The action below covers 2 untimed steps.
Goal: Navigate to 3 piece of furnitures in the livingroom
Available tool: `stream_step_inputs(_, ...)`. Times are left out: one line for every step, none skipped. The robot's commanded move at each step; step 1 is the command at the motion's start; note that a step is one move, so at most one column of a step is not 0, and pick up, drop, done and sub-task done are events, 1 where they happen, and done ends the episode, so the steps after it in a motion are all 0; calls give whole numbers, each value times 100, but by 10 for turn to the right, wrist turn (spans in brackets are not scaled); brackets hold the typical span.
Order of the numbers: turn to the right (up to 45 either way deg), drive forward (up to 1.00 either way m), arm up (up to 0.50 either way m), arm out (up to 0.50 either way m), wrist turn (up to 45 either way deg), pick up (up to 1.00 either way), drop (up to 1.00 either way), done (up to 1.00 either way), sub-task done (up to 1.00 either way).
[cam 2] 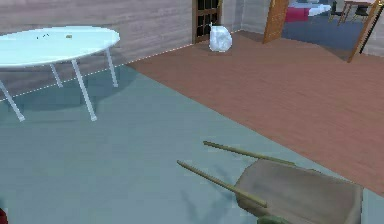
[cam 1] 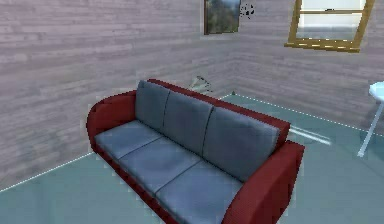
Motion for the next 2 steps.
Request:
stream_step_inputs(450, 0, 0, 0, 0, 0, 0, 0, 0)
stream_step_inputs(180, 0, 0, 0, 0, 0, 0, 0, 0)
